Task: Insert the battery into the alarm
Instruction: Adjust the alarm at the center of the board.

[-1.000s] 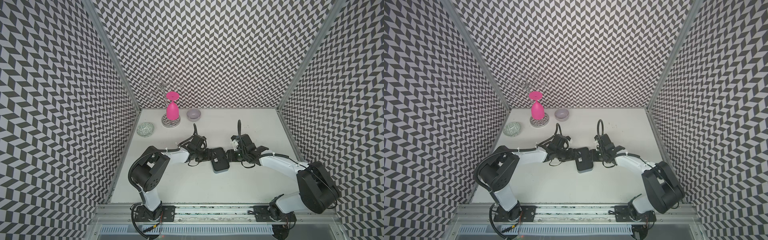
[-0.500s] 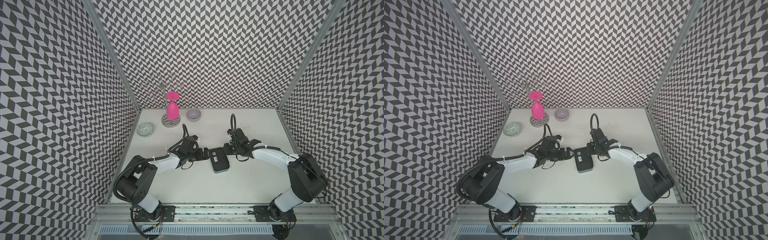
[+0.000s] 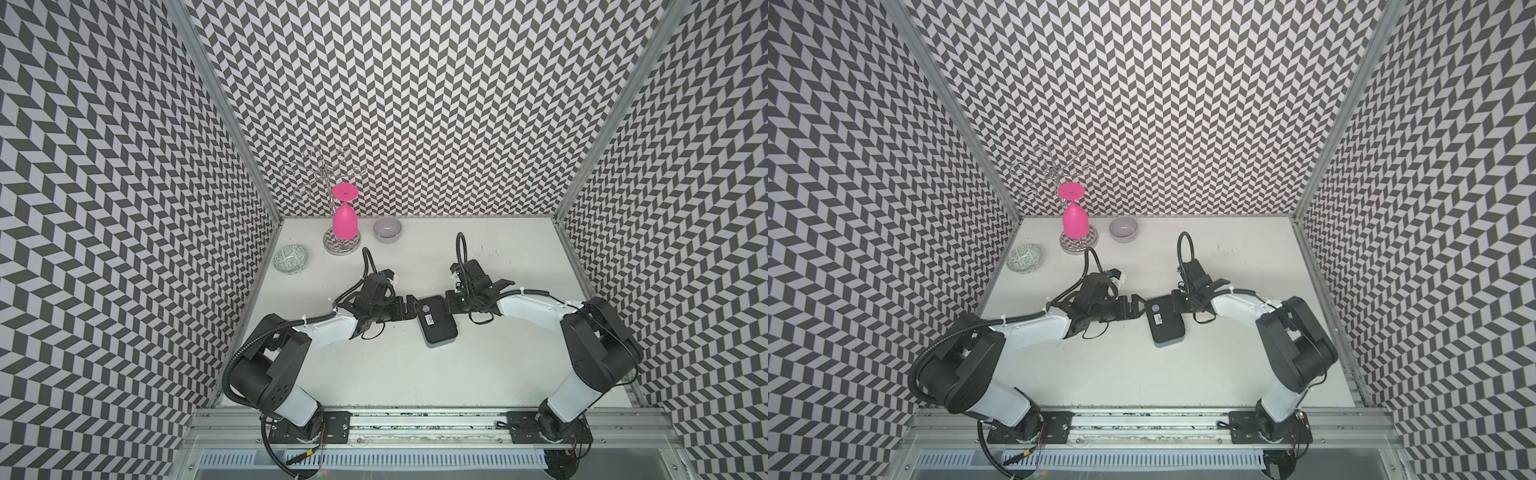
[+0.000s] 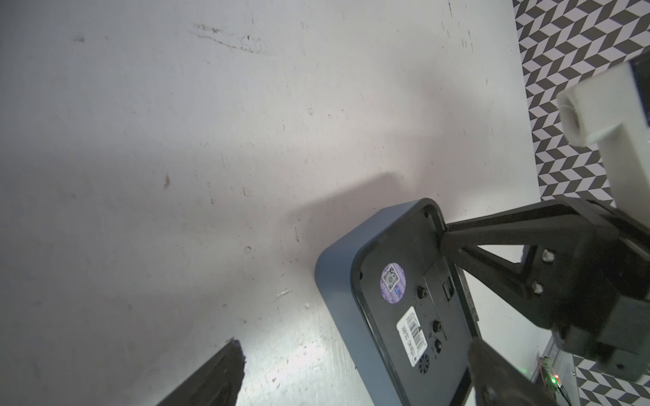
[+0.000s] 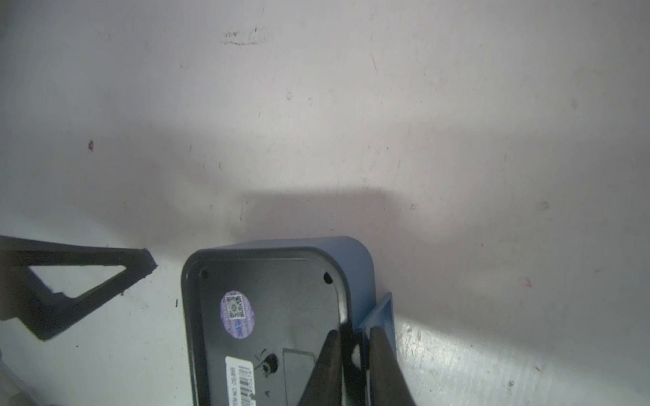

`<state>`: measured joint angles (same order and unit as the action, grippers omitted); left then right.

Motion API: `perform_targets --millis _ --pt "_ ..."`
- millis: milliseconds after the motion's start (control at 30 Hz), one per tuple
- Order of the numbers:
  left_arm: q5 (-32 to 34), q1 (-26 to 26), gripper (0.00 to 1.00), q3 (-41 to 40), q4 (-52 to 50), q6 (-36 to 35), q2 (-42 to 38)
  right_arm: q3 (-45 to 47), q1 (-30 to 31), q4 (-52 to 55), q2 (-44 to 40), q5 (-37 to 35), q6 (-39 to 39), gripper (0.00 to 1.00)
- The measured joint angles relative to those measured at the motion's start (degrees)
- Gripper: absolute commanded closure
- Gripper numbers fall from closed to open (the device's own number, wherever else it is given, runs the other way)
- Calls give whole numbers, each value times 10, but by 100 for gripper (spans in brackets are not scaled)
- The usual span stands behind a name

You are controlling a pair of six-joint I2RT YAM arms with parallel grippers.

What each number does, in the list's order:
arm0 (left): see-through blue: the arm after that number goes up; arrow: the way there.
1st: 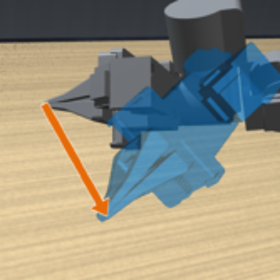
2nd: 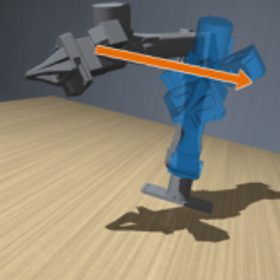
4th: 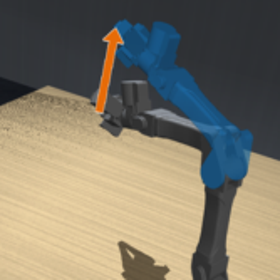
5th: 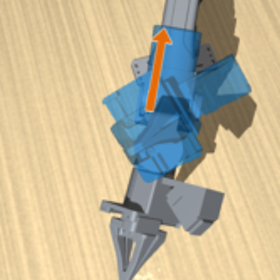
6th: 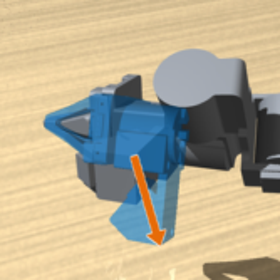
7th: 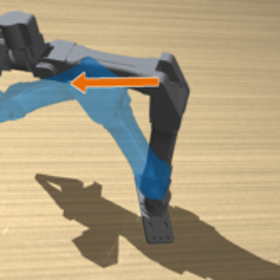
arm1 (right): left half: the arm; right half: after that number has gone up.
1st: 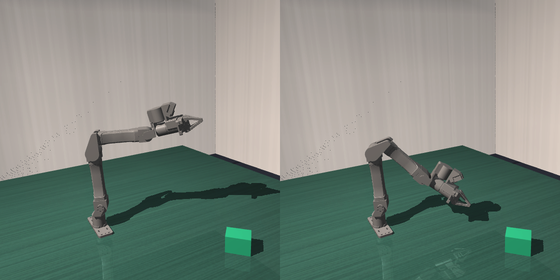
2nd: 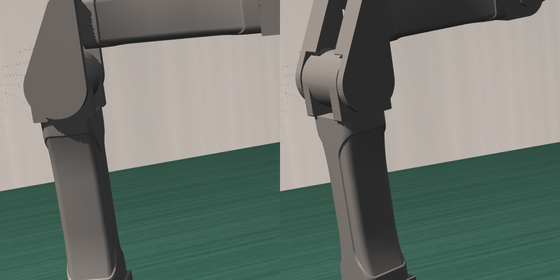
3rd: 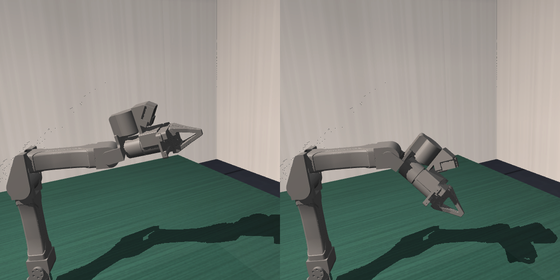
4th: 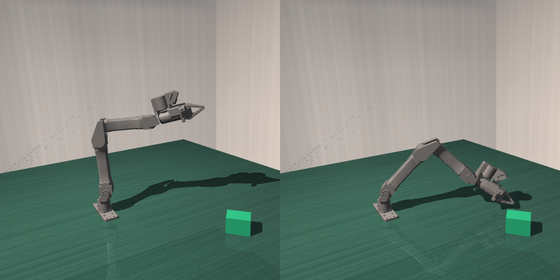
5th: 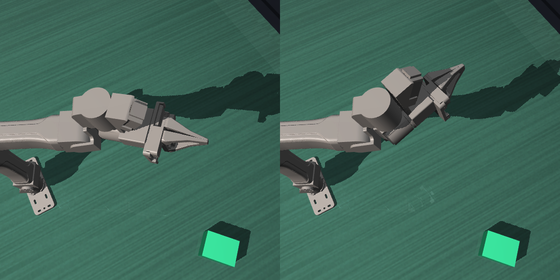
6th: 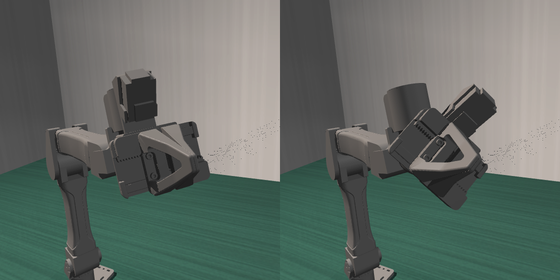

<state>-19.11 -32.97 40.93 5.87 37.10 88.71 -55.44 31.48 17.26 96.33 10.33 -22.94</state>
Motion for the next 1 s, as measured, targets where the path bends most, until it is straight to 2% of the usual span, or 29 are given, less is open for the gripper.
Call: perform_targets --millis 333,800,900,1000 --pt "-1 0 1 0 5 5 0 35 -10 -64 -9 28 -6 99" --pt "-75 0 1 -26 103 88 18 113 -73 -186 -15 184 -46 100" --pt "-92 -2 8 -35 132 117 31 117 -74 -191 -15 197 -52 100" --pt "-111 -5 22 -37 162 142 47 122 -75 -195 -15 207 -56 100"
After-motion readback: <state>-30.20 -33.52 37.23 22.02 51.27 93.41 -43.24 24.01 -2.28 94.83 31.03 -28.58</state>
